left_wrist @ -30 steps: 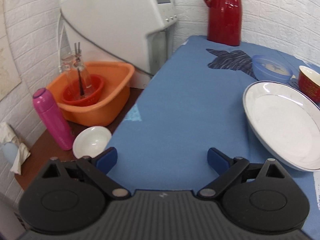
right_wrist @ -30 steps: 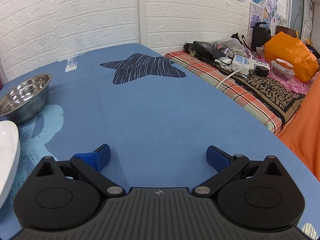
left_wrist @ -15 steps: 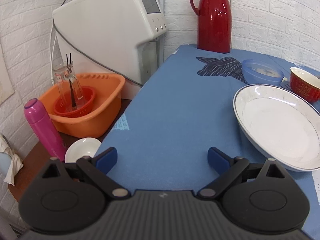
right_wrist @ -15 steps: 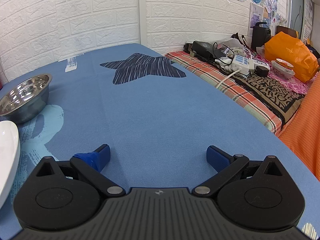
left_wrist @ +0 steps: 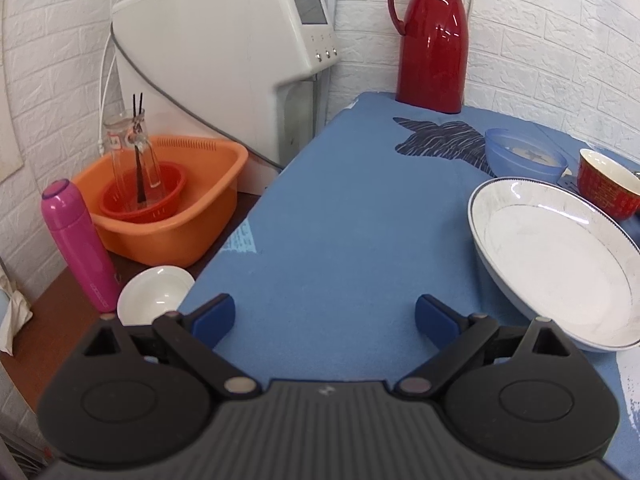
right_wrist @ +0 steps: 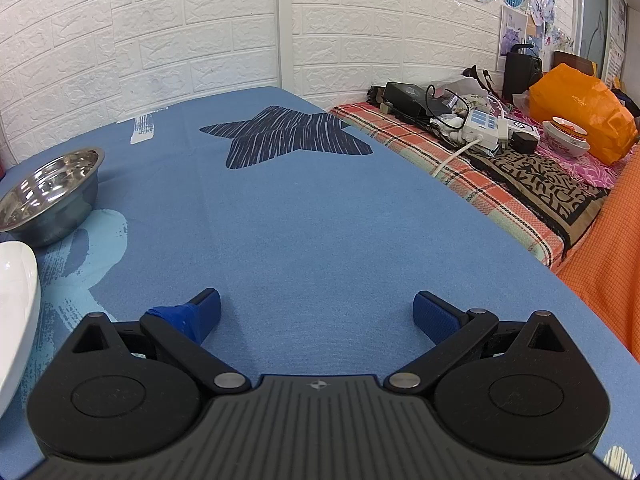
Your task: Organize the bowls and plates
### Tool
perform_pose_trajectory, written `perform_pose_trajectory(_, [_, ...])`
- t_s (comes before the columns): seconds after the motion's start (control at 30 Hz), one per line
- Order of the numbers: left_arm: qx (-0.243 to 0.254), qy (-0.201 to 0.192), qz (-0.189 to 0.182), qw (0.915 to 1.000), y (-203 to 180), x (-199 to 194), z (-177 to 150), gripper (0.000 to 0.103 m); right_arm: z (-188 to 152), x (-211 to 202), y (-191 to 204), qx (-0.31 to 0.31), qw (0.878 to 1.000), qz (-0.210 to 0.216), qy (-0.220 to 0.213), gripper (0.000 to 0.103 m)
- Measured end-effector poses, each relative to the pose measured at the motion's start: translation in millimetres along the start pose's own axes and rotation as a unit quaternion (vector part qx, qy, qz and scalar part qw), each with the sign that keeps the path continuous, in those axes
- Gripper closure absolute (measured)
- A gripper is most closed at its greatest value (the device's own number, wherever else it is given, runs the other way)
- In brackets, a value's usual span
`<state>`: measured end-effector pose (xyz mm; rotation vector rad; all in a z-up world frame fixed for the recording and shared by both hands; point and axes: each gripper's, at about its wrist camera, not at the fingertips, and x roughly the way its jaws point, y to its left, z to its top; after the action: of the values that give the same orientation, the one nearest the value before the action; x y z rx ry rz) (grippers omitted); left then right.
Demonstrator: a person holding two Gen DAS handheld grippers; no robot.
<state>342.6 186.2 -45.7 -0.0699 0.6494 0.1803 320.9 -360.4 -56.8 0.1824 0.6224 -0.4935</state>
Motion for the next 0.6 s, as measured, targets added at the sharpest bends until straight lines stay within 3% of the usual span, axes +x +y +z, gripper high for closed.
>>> perform_pose_trajectory(0.6, [0.000, 0.000, 0.000, 1.0000, -1.2, -0.4, -0.4, 0.006, 0.1, -0.3, -0.1, 0.000, 1.000, 0.000, 0.000, 0.013])
